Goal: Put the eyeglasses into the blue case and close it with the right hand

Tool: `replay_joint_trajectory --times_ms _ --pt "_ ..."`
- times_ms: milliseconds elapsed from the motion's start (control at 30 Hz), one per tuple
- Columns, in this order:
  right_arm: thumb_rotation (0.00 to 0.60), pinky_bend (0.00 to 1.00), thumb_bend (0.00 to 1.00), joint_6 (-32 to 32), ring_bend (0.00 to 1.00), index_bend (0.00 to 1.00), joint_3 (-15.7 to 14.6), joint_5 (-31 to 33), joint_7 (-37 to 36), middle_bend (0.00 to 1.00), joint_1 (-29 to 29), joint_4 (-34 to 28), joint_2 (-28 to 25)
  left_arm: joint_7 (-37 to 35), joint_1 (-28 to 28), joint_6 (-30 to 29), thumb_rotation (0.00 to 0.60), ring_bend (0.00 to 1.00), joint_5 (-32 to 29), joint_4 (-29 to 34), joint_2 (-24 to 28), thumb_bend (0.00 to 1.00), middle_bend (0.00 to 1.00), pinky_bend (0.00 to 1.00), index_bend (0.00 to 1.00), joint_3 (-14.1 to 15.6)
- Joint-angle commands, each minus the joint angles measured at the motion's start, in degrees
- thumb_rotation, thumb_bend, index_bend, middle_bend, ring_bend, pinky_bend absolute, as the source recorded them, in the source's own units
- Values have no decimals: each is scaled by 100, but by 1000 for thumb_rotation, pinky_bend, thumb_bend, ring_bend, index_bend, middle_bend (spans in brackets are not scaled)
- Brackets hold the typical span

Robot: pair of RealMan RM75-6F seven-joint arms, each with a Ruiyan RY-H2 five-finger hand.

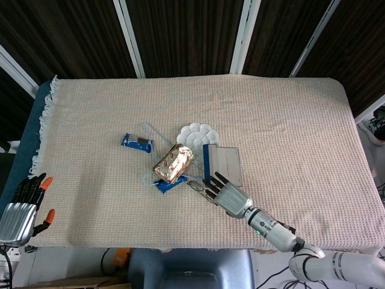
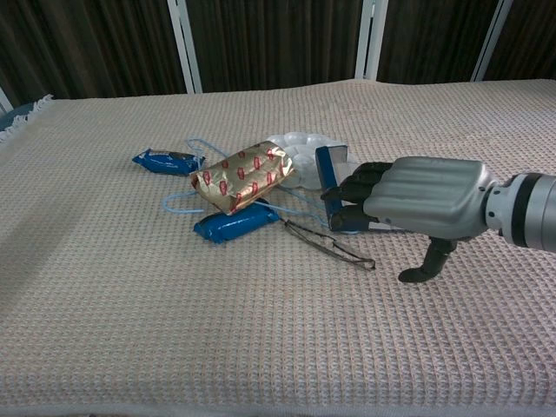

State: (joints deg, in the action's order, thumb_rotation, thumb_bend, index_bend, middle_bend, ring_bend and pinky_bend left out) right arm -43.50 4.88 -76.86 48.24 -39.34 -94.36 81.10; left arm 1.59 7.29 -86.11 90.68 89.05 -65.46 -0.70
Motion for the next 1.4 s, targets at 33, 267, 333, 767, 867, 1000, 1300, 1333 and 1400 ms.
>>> replay_joint_trajectory --times_ms 33,267,333,767,867,1000,1300,1333,1400 --pt "600 0 379 36 0 289 -54 188 190 0 -108 -4 74 -25 -7 -14 600 0 5 3 11 387 0 74 0 -1" --pt "600 0 379 -9 0 289 -155 519 379 0 -281 13 195 -92 -22 -49 600 0 25 -6 32 387 0 74 0 -2" --pt "600 0 381 -39 0 289 -184 571 438 0 -321 10 219 -112 -28 -62 600 0 30 -8 36 387 0 74 0 -3" --pt "600 0 384 -248 0 311 -389 1083 860 0 -581 -43 355 -200 -49 -108 600 0 73 -21 64 387 0 75 0 4" --pt "600 0 384 -328 0 326 -465 1205 985 0 -626 -111 333 -227 -54 -119 600 0 80 -24 72 388 0 75 0 3" --pt "600 0 386 -445 0 343 -570 1297 1123 0 -661 -221 286 -235 -56 -119 600 0 92 -29 73 387 0 75 0 8" --pt "600 0 387 -838 0 360 -911 1580 1645 0 -654 -651 64 -204 -58 -131 600 0 120 -18 66 387 0 75 0 12" --pt "600 0 386 -913 0 360 -981 1604 1728 0 -635 -738 15 -199 -59 -135 600 0 125 -17 65 387 0 75 0 12" --pt "600 0 386 -971 0 360 -1036 1618 1788 0 -618 -808 -25 -196 -59 -137 600 0 130 -17 63 386 0 75 0 13"
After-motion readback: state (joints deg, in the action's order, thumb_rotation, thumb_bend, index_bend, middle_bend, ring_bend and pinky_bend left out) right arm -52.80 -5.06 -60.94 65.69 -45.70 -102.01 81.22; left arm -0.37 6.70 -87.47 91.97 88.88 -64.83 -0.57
